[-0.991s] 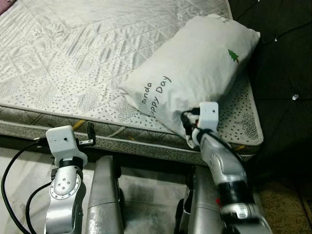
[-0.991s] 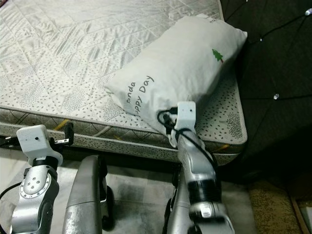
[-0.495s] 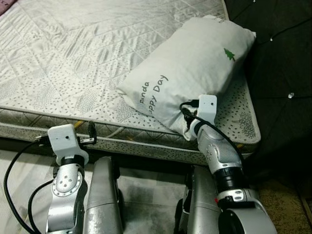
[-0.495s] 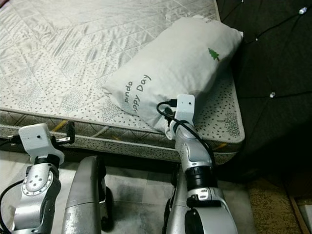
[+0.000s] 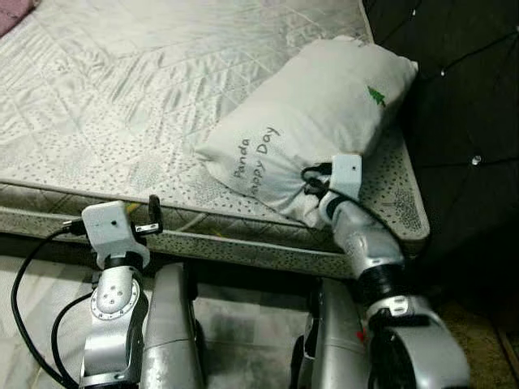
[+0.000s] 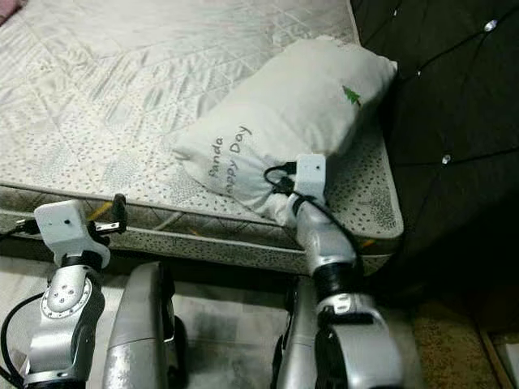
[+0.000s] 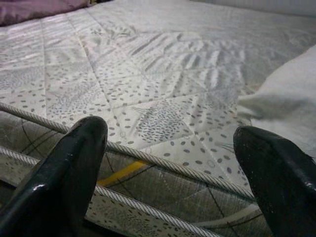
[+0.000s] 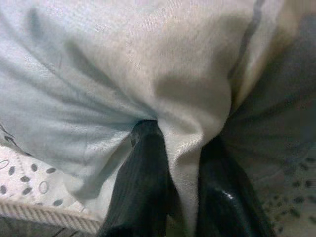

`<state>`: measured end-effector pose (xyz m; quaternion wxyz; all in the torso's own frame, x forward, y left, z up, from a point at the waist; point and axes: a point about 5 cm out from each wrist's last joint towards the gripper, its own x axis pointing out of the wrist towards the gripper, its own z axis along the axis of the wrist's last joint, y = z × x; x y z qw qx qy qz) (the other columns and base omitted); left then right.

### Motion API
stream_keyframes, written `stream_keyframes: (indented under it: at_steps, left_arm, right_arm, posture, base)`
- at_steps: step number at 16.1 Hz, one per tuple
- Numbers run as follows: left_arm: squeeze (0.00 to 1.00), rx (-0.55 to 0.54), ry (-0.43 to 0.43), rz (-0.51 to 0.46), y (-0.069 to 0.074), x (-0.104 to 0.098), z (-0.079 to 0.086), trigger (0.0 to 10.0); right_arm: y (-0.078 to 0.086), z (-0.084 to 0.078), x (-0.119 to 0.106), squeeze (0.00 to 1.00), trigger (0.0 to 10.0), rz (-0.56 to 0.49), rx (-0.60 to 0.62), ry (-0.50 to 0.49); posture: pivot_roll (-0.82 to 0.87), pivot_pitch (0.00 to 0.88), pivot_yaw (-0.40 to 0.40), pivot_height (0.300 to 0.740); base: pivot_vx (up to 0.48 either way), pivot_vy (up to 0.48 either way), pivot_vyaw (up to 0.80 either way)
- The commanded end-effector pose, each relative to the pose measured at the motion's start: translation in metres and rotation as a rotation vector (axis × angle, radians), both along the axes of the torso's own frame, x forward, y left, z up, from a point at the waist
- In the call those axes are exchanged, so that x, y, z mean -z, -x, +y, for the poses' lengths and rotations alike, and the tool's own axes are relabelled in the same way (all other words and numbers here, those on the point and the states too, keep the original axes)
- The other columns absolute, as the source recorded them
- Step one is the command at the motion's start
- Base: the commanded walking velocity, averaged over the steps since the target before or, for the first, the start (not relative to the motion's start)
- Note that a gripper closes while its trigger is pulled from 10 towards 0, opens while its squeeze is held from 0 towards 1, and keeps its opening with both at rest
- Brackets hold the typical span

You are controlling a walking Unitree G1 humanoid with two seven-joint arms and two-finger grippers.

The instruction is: Clean up the room

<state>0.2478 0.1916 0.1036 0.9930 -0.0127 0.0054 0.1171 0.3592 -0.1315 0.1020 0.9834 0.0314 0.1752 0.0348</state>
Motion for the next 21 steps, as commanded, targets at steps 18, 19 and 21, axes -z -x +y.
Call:
stream_keyframes:
  at_steps: [18,19,21]
  left_arm:
    - [0.0,0.002,-0.022,-0.001,-0.006,0.002,0.001,10.0]
    - [0.0,0.003,-0.023,0.0,-0.006,0.003,0.001,10.0]
    - [0.0,0.008,-0.024,0.003,-0.006,0.003,0.0,10.0]
  right_arm:
    - [0.013,-0.122,-0.022,0.0,0.0,-0.25,0.356,0.372]
    - [0.023,-0.107,-0.009,0.0,0.0,-0.228,0.303,0.35]
    - [0.048,-0.064,0.018,0.0,0.0,-0.19,0.152,0.272]
  posture:
    - [0.04,0.024,-0.041,0.546]
    - [0.04,0.025,-0.04,0.546]
    - [0.03,0.027,-0.035,0.546]
  base:
    - [0.0,0.0,0.0]
    - [0.0,0.0,0.0]
    - [0.0,0.0,0.0]
